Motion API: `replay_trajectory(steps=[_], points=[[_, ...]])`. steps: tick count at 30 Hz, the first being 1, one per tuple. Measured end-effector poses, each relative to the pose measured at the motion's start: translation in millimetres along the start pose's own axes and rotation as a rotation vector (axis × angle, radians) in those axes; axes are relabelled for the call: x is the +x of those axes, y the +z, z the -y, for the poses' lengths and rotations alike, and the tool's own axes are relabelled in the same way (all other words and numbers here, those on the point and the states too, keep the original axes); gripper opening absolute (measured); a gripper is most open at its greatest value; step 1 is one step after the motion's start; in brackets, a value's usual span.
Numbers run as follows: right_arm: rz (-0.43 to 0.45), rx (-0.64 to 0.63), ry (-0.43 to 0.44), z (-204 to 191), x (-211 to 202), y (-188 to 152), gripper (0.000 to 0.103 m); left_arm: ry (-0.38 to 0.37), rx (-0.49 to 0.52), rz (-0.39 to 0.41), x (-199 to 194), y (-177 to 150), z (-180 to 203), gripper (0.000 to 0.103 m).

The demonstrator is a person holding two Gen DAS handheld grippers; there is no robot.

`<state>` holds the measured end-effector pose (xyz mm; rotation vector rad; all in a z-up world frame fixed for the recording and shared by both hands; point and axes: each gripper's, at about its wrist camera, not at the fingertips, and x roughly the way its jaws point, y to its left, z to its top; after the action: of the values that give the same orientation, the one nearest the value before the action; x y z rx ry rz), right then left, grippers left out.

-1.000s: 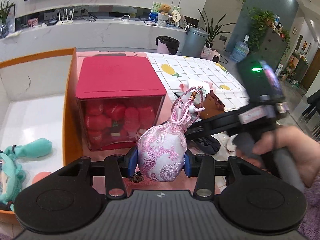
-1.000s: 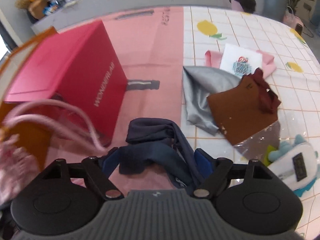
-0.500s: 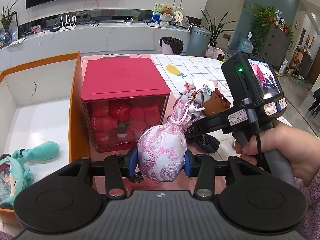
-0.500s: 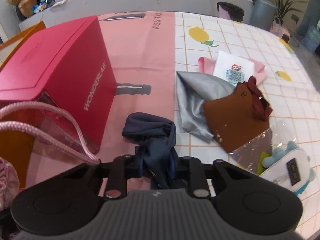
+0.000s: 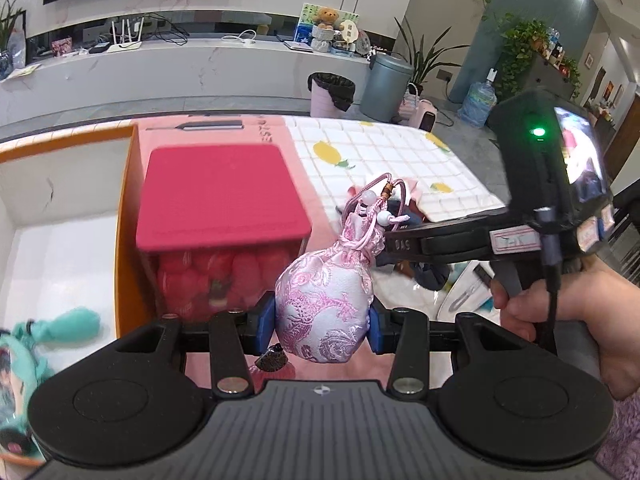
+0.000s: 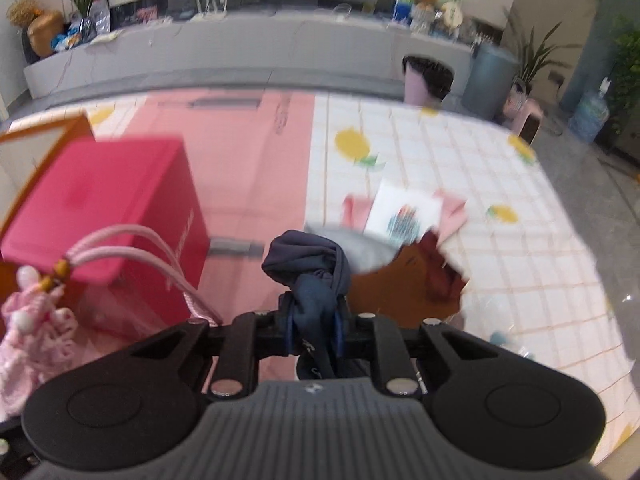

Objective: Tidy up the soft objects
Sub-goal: 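Lift the pink pouch with the left gripper while the right gripper carries the navy cloth toward the box, then open the left gripper to drop the pouch while the right gripper releases the navy cloth into the box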

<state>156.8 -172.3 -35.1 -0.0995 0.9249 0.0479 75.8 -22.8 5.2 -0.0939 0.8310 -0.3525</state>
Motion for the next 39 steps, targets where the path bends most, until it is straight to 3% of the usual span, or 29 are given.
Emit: replay_trajectory(steps=[10,15,20,25,32,35,39], points=[[0.157,-0.022,-0.030,-32,-38,81,0.017,0.084,-0.015,0.022,-4,64,-46,0.050],[0.212,-0.024,0.067,-80,-50,122,0.017,0.146,-0.087,0.032,-15,85,-96,0.050],[0.228,-0.031,0.223,-143,-57,139,0.017,0.213,-0.182,0.037,-35,86,-147,0.050],[0.169,-0.110,0.352,-205,-51,137,0.017,0.295,-0.165,0.023,-40,71,-172,0.050],[-0.034,-0.201,0.429,-245,-7,117,0.017,0.290,-0.162,-0.029,-13,38,-193,0.050],[-0.131,-0.194,0.394,-250,27,114,0.017,0.334,-0.139,-0.056,2,29,-200,0.050],[-0.194,-0.217,0.347,-257,57,118,0.017,0.369,-0.114,-0.054,12,30,-197,0.050]])
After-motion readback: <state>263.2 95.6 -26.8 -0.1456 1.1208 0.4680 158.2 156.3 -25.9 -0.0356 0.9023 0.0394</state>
